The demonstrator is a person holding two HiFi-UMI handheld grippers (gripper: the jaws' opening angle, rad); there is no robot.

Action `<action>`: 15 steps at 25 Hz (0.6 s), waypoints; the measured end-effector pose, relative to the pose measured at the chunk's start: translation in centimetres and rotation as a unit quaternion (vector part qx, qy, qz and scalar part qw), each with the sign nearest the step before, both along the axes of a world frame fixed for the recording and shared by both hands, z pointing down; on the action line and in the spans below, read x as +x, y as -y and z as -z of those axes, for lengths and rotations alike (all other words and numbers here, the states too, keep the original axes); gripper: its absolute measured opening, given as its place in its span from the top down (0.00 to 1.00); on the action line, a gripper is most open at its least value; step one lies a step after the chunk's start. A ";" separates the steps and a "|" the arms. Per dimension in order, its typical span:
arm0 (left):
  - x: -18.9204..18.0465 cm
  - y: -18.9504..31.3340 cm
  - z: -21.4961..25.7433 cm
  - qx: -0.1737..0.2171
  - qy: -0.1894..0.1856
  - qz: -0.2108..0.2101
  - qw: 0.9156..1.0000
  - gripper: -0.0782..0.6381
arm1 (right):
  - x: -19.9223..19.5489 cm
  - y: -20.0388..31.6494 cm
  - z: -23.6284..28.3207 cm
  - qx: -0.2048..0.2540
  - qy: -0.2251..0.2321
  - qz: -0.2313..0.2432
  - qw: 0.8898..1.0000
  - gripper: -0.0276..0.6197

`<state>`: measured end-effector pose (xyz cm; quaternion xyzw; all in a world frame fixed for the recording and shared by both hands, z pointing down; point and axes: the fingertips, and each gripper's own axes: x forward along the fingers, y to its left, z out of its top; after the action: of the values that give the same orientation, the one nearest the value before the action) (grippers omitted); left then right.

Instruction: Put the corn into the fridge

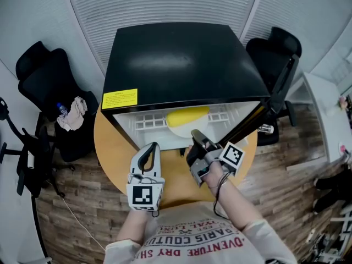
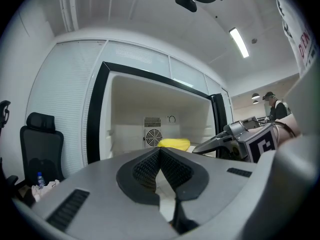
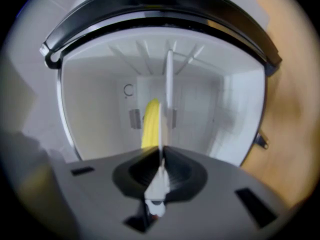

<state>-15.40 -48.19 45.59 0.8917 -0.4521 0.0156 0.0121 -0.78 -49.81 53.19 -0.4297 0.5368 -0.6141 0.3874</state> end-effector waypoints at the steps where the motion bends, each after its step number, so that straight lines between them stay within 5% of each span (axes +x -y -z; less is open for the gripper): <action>1: 0.0 0.1 -0.1 -0.001 0.000 0.000 1.000 0.85 | -0.1 0.2 0.0 0.001 0.000 -0.001 1.000 0.88; 15: -1.2 1.6 -1.1 -0.008 0.009 0.007 1.000 0.85 | -1.1 2.9 0.0 0.006 -0.002 -0.040 0.999 0.88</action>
<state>-16.63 -49.80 46.67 0.8882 -0.4583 0.0273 0.0150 -1.86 -52.69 53.18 -0.4497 0.5236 -0.5941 0.4131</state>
